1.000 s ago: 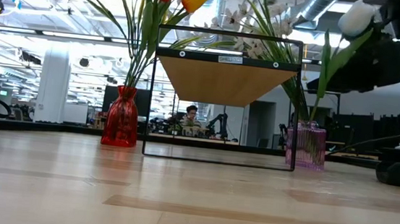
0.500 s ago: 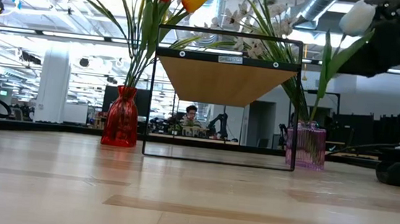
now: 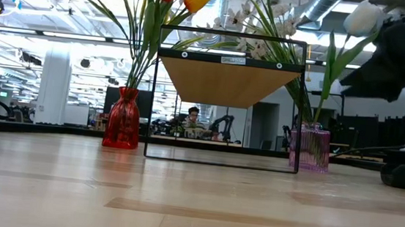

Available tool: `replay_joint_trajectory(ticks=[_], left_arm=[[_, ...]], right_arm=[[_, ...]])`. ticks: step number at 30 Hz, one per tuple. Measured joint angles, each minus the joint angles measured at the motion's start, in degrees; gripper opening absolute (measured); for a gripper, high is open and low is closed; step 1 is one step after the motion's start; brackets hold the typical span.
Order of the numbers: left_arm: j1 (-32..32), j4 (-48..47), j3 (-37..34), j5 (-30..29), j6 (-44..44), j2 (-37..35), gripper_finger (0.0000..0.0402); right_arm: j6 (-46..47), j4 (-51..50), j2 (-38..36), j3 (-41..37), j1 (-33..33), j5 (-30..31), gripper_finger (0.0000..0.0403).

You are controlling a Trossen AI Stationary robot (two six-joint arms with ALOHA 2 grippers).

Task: Pick and place flowers into a vace then onto a shelf
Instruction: Put the purple flower vase with flowers on the shelf

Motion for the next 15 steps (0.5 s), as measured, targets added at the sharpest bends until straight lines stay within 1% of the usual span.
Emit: replay_joint_trajectory(ticks=[3,6,10,15], left_arm=[[-0.16,-0.66,-0.02,0.0,-0.14,-0.09,0.0217],[-1.08,-1.39,0.29,-0.02,-0.03,-1.02,0.0217],[-1.82,-5.9,2.41,-0.38,0.59,-2.09,0.0217],[-1.86,-10.17,4.73,-2.57,0.7,-2.05,0.0217]], right_arm=[[2.48,-2.57,2.0,-0.04,2.14,1.81,0.0263],[2.9,-2.75,3.91,-0.04,4.2,3.98,0.0265],[4.2,-2.8,5.49,-0.04,6.35,3.89,0.0265],[8.34,-4.64,7.24,-0.04,9.23,2.51,0.0265]])
